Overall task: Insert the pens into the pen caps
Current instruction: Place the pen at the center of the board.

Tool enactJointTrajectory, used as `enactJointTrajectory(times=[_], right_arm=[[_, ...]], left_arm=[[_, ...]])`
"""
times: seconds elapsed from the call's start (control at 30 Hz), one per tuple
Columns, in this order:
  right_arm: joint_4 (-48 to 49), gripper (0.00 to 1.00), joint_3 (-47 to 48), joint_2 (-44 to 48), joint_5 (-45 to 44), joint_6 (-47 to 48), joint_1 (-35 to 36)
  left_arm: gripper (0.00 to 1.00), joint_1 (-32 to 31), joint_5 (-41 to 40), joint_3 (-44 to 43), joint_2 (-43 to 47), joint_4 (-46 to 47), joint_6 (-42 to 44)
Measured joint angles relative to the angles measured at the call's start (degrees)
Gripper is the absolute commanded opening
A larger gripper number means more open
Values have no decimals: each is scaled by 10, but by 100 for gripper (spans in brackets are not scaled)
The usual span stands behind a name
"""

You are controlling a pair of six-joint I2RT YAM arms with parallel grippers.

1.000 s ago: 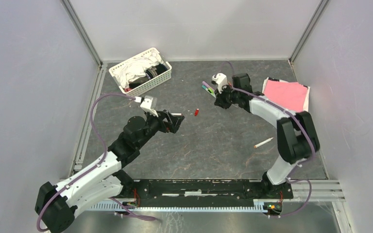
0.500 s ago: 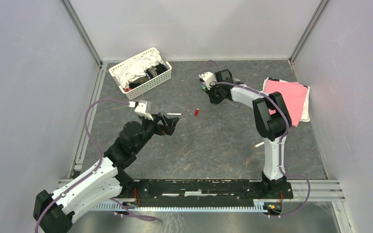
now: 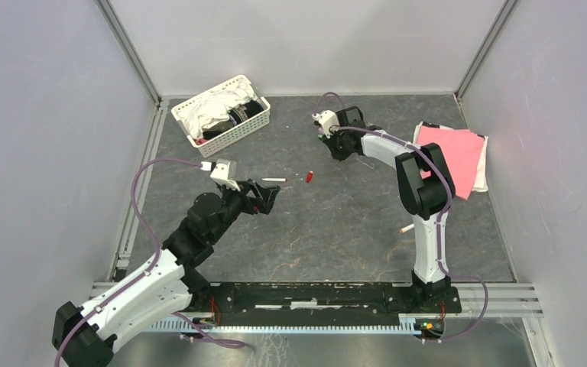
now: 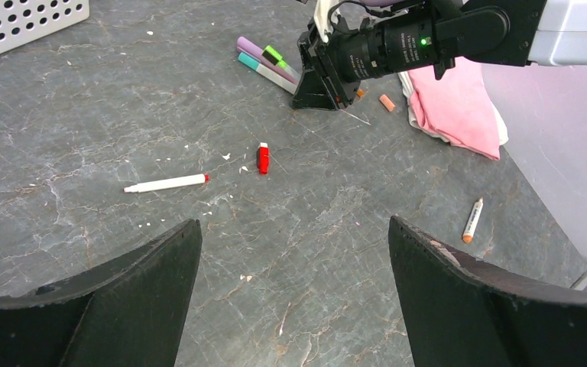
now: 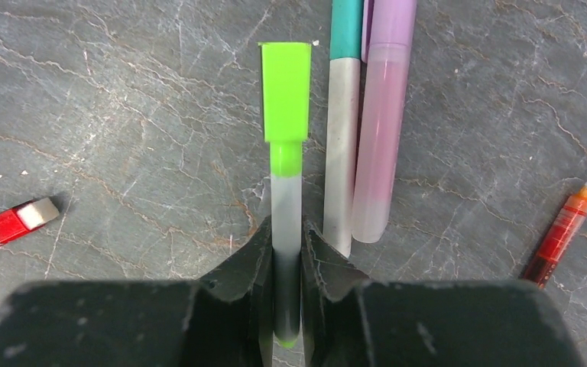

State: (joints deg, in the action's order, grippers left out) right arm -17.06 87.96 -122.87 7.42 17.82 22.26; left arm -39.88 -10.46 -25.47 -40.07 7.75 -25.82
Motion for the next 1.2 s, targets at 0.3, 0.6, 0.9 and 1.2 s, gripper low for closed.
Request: enactJointTrajectory(times=[0.3,0.6,0.9,1.2], right_arm=[[0,21,0,0,0,0,0],[0,31,0,0,5,5,-1],[-11,42,-14,31,12,22,-2],[-9,53,-101,196,69,72,-11]], left_arm=[[96,0,0,0,1,0,0],[96,0,1,0,9,-4,0],[100,0,6,0,15,-4,-2],[100,0,36,0,23,10,-16]])
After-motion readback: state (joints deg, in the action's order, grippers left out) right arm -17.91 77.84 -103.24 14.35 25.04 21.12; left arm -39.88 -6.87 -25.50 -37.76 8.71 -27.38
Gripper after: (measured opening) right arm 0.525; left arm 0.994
